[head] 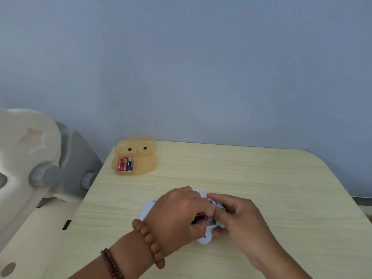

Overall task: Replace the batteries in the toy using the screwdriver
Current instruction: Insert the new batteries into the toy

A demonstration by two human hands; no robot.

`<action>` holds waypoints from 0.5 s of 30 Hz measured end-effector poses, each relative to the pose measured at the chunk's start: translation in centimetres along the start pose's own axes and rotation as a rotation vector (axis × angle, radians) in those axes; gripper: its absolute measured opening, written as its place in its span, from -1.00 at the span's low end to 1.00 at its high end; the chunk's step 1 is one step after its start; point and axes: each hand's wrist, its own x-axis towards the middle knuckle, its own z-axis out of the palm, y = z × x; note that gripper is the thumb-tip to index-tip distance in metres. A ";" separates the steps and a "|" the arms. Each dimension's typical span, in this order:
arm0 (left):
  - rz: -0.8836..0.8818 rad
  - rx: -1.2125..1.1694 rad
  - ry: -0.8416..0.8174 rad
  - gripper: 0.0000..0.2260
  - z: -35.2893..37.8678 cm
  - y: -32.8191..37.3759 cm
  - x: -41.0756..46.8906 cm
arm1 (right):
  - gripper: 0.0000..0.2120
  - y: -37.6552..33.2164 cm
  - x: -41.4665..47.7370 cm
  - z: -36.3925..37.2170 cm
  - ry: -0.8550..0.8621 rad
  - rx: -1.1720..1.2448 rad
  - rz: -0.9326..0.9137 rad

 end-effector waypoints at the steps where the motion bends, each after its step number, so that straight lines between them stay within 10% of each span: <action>1: -0.006 -0.011 -0.003 -0.94 0.0 -0.1 0.0 | -0.76 0.0 0.1 0.0 0.007 -0.001 0.002; 15: 0.099 0.189 -0.034 -0.87 0.4 -0.7 0.2 | -0.74 -0.3 0.4 -0.4 -0.031 0.052 0.066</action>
